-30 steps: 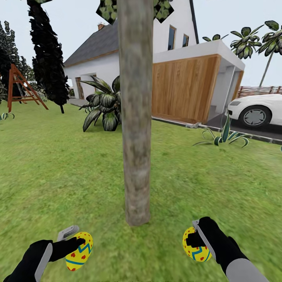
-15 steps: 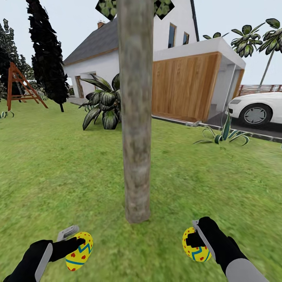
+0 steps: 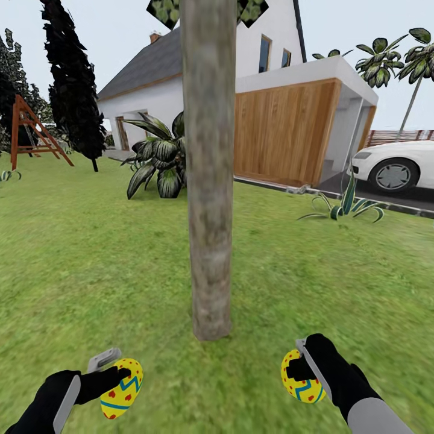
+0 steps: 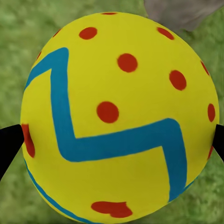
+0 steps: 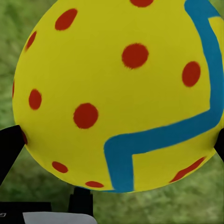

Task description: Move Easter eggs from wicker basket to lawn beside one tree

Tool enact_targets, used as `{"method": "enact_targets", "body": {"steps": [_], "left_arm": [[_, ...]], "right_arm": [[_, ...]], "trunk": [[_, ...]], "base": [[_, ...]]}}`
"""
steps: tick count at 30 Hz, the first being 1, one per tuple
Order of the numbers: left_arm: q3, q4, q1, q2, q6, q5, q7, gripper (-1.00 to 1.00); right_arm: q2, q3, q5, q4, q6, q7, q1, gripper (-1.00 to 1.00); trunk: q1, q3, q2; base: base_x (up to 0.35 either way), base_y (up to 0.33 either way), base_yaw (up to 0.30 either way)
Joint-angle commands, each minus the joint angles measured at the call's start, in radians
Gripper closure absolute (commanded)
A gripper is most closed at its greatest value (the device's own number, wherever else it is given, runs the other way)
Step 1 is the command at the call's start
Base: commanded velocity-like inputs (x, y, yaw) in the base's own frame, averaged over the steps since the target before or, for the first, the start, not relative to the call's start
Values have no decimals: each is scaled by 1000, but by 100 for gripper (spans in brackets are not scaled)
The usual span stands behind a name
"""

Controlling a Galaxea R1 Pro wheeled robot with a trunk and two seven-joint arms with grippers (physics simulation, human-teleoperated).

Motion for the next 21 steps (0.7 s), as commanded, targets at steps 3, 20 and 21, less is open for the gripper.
{"method": "enact_targets", "body": {"steps": [3,20,21], "left_arm": [[10,-9,-1,15,6,5,2,100],[3,-12,-1,174,8,9,-8,100],[3,-13,-1,173,7,10,-8,100]], "right_arm": [[-2,3,-2,-1,4,2,-1,100],[-2,5,2,0,3,2,-1,100],[-1,5,2,0,3,2,-1,100]], "trunk": [[12,-11,-22],[77,-64,-141],[81,-67,-148]], "base": [[0,0,0],[0,0,0],[0,0,0]]}}
